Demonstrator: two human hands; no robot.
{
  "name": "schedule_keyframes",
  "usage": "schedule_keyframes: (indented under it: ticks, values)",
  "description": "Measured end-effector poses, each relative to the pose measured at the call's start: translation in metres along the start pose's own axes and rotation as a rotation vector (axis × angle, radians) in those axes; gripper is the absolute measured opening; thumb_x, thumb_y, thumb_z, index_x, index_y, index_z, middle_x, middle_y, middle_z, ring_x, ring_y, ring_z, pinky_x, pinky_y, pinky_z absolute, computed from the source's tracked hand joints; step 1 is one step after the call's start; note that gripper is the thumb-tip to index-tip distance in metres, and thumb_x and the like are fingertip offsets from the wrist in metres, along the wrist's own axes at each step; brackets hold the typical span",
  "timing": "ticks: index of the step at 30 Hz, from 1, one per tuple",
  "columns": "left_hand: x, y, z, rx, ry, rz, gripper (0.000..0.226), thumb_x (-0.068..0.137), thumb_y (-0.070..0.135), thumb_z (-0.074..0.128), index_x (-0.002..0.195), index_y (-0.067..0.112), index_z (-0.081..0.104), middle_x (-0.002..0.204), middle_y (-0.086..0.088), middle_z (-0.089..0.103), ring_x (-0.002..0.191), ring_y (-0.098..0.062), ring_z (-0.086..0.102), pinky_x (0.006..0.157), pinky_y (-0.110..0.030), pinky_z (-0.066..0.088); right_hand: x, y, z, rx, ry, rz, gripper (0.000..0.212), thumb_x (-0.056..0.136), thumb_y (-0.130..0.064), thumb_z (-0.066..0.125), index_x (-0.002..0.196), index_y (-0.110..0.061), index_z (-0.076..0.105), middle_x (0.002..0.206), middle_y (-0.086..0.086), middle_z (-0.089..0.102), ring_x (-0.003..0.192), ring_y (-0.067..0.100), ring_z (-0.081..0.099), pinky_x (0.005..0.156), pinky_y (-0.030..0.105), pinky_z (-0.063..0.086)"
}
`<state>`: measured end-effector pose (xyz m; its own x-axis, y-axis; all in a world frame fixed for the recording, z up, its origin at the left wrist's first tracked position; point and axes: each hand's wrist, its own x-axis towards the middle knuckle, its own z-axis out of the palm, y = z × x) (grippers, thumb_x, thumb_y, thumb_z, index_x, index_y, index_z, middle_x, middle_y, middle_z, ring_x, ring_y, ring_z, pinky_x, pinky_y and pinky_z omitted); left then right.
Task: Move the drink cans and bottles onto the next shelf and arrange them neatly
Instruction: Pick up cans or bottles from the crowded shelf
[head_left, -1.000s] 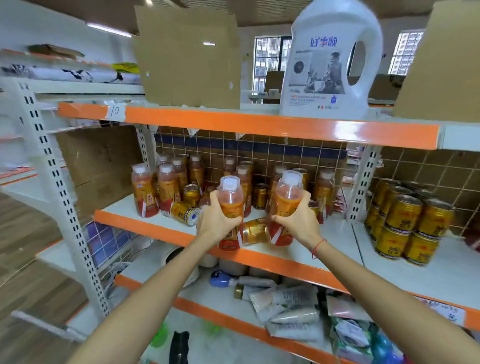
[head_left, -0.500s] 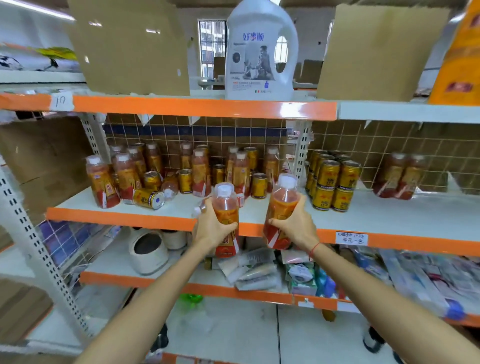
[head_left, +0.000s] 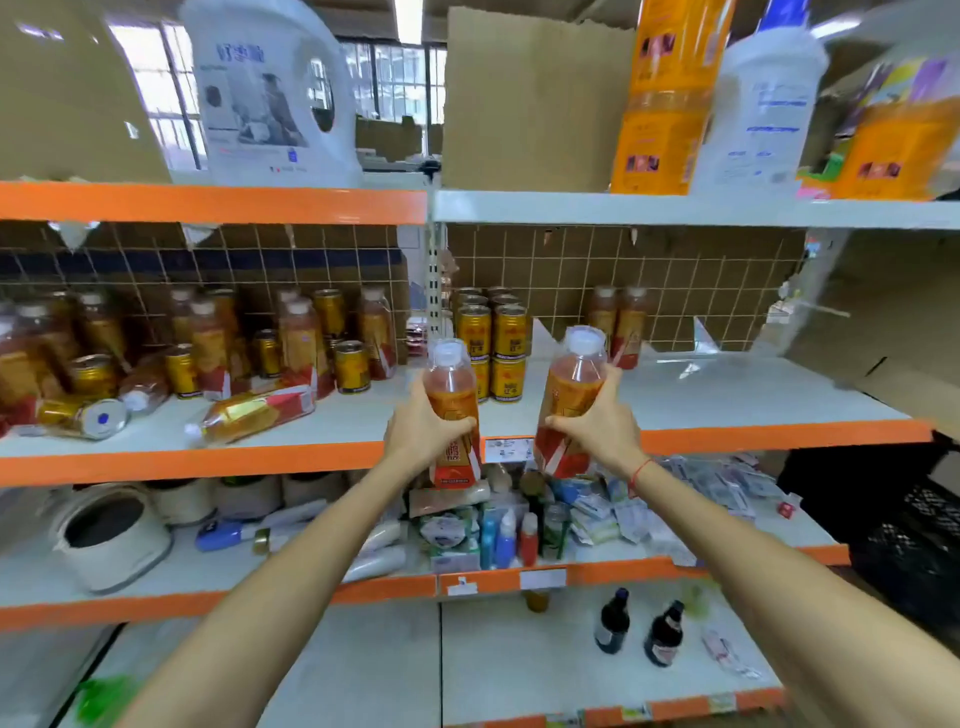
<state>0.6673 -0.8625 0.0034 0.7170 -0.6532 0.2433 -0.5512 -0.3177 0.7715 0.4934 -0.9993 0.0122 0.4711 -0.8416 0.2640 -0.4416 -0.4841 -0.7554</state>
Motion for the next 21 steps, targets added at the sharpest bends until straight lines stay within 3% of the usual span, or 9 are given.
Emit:
schedule_keyframes:
  ticks: [3,7,17,21]
  values:
    - [0.003,0.034,0.048,-0.053,-0.011,0.015,0.073,0.074,0.031,0.078,0.131,0.019,0.035,0.118,-0.006,0.059,0.103,-0.024,0.058,0.079,-0.030,0.043,0.021,0.033,-0.039,-0.007,0.000,0.011,0.089,0.071,-0.031,0.079,0.137,-0.021,0.020,0.117,0.013,0.058,0.102,0.034,0.058,0.078,0.034,0.045]
    - [0.013,0.068,0.099,-0.094,-0.016,0.012,0.079,0.073,0.032,0.078,0.135,0.019,0.032,0.117,-0.005,0.058,0.104,-0.025,0.059,0.081,-0.034,0.047,0.050,0.069,-0.072,-0.006,-0.022,0.016,0.088,0.070,-0.032,0.079,0.135,-0.023,0.021,0.121,0.012,0.056,0.103,0.033,0.059,0.082,0.038,0.047]
    - [0.062,0.109,0.158,0.020,-0.029,0.073,0.081,0.074,0.035,0.078,0.136,0.020,0.028,0.120,-0.004,0.059,0.101,-0.023,0.060,0.081,-0.035,0.052,0.113,0.117,-0.094,-0.009,0.043,0.073,0.086,0.071,-0.034,0.078,0.134,-0.020,0.022,0.119,0.014,0.057,0.103,0.037,0.058,0.085,0.043,0.049]
    - [0.081,0.116,0.179,0.045,-0.044,0.074,0.080,0.074,0.036,0.078,0.136,0.019,0.030,0.115,-0.004,0.061,0.090,-0.018,0.059,0.075,-0.033,0.051,0.134,0.133,-0.101,-0.020,0.057,0.081,0.087,0.070,-0.035,0.078,0.134,-0.019,0.021,0.116,0.013,0.058,0.100,0.036,0.059,0.083,0.045,0.051]
